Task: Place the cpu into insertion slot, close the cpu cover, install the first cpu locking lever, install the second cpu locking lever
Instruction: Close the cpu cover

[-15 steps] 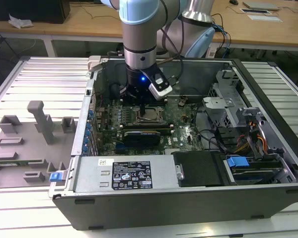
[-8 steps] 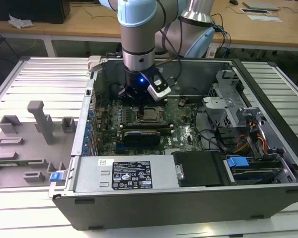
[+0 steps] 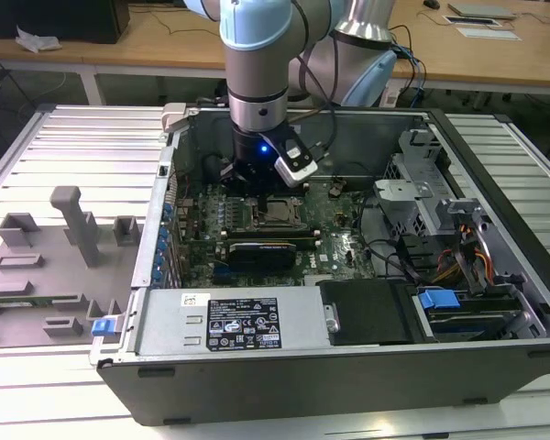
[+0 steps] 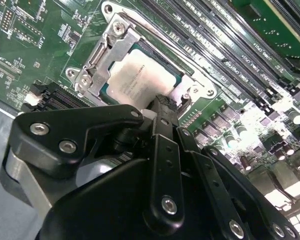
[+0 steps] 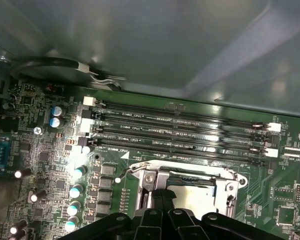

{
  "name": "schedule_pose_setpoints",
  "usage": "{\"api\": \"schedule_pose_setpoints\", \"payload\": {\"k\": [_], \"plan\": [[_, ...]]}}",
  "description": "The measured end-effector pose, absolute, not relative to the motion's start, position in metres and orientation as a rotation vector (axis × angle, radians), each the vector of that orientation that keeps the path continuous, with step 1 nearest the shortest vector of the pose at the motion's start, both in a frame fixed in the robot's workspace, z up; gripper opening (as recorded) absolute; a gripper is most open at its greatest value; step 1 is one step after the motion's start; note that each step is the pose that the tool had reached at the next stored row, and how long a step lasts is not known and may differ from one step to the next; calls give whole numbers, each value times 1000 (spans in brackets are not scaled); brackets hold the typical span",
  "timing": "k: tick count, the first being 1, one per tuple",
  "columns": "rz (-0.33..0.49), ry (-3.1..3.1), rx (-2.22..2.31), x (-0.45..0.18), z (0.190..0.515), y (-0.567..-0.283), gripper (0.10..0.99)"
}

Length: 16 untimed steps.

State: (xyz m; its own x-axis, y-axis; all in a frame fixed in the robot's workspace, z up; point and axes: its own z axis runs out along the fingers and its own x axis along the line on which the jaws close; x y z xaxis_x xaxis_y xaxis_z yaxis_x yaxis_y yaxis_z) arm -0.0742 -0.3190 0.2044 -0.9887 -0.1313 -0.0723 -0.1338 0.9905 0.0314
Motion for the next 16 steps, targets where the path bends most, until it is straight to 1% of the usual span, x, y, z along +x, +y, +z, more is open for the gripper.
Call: {"api": "schedule_pose_setpoints", "payload": {"k": [3, 8, 11, 16], "plan": [[56, 3064, -204, -74, 206, -319, 106], [50, 3064, -205, -74, 221, -319, 106], [-3, 3067, -205, -74, 222, -319, 106], [-7, 3069, -202, -61, 222, -320, 106]]}}
